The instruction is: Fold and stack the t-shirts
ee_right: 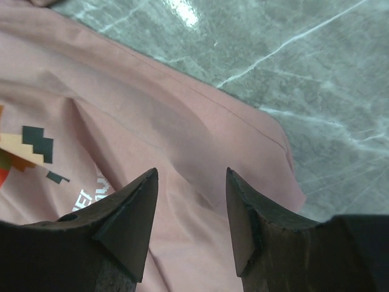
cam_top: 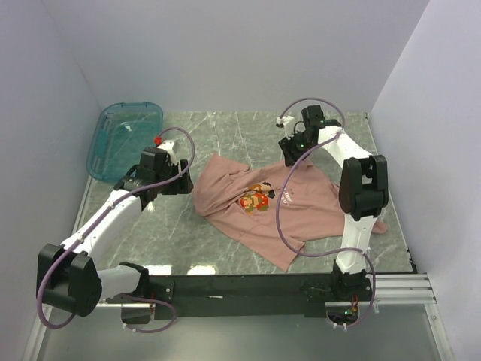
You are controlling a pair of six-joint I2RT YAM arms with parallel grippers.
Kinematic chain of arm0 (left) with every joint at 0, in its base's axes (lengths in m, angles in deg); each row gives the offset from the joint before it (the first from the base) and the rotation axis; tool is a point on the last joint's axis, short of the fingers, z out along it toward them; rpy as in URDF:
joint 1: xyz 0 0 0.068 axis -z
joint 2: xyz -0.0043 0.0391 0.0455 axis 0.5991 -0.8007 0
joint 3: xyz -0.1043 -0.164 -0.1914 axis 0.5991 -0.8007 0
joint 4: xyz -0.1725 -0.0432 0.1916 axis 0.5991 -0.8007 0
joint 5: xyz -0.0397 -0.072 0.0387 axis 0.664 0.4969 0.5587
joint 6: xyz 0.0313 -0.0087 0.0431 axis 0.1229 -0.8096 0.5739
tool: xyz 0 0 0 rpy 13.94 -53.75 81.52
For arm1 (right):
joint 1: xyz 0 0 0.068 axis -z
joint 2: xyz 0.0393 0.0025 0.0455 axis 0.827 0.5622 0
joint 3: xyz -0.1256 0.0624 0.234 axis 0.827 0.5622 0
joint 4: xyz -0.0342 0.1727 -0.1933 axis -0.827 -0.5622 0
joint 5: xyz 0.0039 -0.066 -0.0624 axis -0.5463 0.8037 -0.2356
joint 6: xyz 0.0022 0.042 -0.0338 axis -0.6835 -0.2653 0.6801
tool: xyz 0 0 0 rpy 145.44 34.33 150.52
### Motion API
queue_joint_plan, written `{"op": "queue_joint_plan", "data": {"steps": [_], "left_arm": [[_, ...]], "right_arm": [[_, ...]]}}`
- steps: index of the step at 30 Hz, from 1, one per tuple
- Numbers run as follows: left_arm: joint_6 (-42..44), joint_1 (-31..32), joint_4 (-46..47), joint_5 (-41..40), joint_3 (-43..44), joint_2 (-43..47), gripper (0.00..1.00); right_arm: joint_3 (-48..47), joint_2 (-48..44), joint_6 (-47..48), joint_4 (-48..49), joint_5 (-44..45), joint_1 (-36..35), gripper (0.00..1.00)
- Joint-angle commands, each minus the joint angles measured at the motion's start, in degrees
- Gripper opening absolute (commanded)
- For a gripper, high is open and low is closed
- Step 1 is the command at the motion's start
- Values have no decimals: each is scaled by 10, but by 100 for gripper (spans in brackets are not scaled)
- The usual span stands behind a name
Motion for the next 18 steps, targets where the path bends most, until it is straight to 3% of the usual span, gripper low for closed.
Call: {"op": "queue_joint_plan", "data": {"steps": [1, 6, 13, 14, 16, 18], "left_arm": [[8, 0, 19, 12, 8, -4, 73], [5, -1, 21, 21, 8, -6, 73], [3, 0, 22, 26, 6, -4, 73], [3, 0, 23, 26, 5, -2, 73], [2, 0, 23, 27, 5, -2, 72], [1, 0, 26, 30, 3, 4, 73]], "right_arm": [[-22, 5, -1, -3, 32, -5, 55], [-21, 26, -3, 2, 52, -16, 48], [-21, 27, 5, -13, 62, -24, 20], [-4, 17, 6, -9, 62, -24, 9], [50, -37, 17, 1, 44, -23, 0], [100, -118, 59, 1, 12, -23, 0]]}}
